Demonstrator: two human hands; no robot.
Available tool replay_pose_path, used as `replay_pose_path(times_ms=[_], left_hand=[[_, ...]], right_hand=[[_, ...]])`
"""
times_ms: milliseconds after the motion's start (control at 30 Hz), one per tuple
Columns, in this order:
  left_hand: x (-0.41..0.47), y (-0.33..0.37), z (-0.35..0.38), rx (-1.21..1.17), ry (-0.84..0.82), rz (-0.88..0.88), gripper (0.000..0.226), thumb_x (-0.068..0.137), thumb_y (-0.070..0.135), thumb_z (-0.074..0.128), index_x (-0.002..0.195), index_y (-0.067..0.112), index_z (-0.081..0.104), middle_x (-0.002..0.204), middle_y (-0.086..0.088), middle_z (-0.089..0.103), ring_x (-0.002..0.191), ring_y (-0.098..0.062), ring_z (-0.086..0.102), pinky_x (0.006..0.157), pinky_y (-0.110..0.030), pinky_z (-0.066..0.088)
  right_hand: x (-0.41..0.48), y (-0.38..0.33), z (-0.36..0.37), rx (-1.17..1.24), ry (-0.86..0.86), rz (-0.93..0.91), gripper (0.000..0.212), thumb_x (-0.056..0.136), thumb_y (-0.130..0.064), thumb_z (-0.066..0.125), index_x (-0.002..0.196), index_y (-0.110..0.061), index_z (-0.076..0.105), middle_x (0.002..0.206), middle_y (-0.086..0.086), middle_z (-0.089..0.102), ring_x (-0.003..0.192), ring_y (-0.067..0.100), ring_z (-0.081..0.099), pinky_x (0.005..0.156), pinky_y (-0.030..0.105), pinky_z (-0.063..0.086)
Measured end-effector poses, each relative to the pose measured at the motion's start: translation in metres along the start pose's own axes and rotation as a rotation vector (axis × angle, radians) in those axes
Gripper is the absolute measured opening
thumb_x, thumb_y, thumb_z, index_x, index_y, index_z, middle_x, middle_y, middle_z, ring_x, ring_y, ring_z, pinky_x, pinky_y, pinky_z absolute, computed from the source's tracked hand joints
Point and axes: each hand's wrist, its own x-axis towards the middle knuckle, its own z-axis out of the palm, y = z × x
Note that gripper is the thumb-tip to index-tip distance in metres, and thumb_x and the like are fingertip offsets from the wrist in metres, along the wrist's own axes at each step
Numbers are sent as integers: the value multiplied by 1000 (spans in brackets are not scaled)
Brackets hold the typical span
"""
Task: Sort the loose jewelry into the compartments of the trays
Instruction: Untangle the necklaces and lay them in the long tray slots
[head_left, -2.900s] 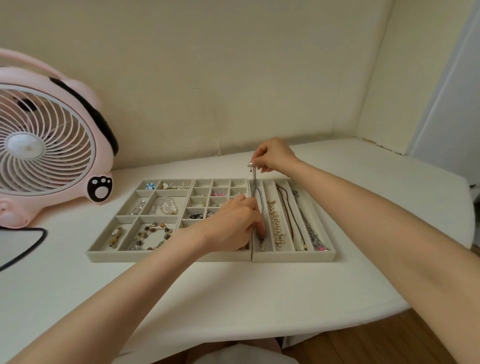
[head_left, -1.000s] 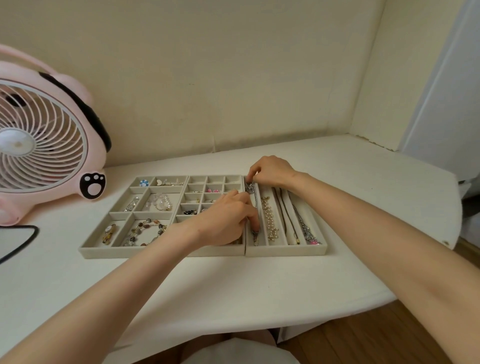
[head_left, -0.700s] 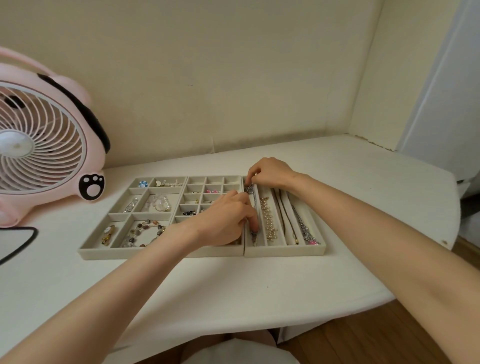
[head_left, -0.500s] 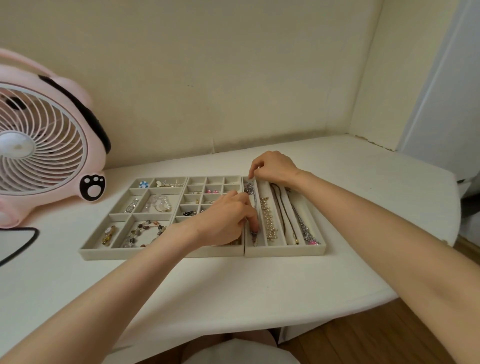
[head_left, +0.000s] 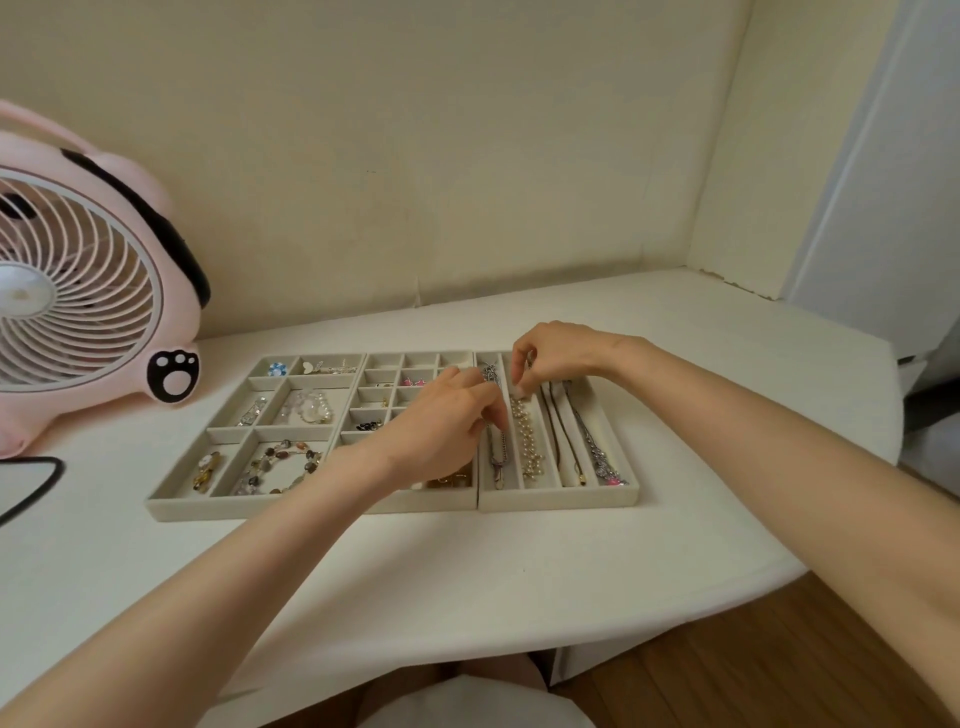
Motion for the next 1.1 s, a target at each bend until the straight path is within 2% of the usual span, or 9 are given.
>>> replay_pose_path(times_ms=[167, 300, 433, 567, 633, 700, 800, 867, 1100], left_hand=[[5, -2, 4, 3, 109, -34, 23, 91, 3, 45, 98, 16, 63, 100, 3, 49, 100, -16, 42, 83, -23, 32], [10, -2, 3, -85, 179, -91, 15, 91, 8, 50, 96, 16, 61, 95, 5, 49, 95, -13, 42, 78, -21, 30], [18, -2, 2, -368, 238, -208, 12, 90, 11, 54, 101, 15, 56, 98, 0, 59, 89, -15, 53, 77, -26, 45], [30, 0, -1, -754, 207, -386, 34, 86, 12, 63, 117, 12, 47, 103, -3, 61, 91, -14, 58, 83, -30, 50], [36, 0, -1, -843, 178, -420, 38, 83, 12, 67, 116, 10, 49, 98, -2, 63, 90, -13, 61, 87, -30, 49], [38, 1, -1, -879, 160, -421, 29, 82, 12, 69, 107, 9, 55, 90, -3, 66, 82, -12, 63, 82, -25, 49], [38, 5, -1, -911, 207, -371, 9, 84, 7, 65, 92, 4, 60, 76, -3, 65, 60, 0, 62, 60, -9, 46], [37, 5, -1, -907, 227, -359, 4, 86, 8, 63, 88, 5, 60, 72, -1, 64, 53, 5, 59, 52, -6, 42], [36, -2, -2, -891, 291, -412, 11, 90, 18, 60, 81, 15, 56, 79, -2, 65, 73, -10, 61, 56, -8, 42]], right_hand=[[-2, -11, 2, -32, -37, 3, 5, 76, -19, 72, 77, -24, 70, 71, -15, 65, 77, 4, 59, 65, 24, 43], [-2, -14, 3, 25, -71, -7, 20, 76, -8, 67, 63, -24, 68, 72, -10, 67, 78, 8, 60, 69, 23, 45], [-8, -6, -8, 234, -52, -20, 8, 75, -15, 73, 68, -19, 71, 67, -3, 60, 63, 11, 46, 54, 21, 34], [-18, -1, -24, 503, -34, -65, 8, 81, -11, 67, 75, -17, 66, 68, -7, 64, 65, 8, 54, 60, 21, 42], [-20, 1, -28, 598, -34, -99, 9, 83, -8, 64, 77, -14, 63, 74, -4, 67, 70, 9, 59, 62, 21, 45], [-22, 2, -28, 660, -21, -119, 10, 85, -7, 64, 78, -13, 60, 75, -1, 68, 70, 9, 61, 61, 19, 48], [-24, 4, -27, 720, 8, -128, 12, 84, -4, 65, 77, -11, 60, 71, 0, 68, 67, 10, 63, 59, 18, 49], [-24, 7, -27, 753, 10, -142, 11, 84, -2, 65, 79, -12, 61, 70, -1, 68, 68, 11, 63, 62, 20, 50], [-25, 11, -28, 823, -2, -169, 17, 87, 1, 58, 97, -11, 65, 80, 6, 60, 71, 13, 62, 67, 24, 54]])
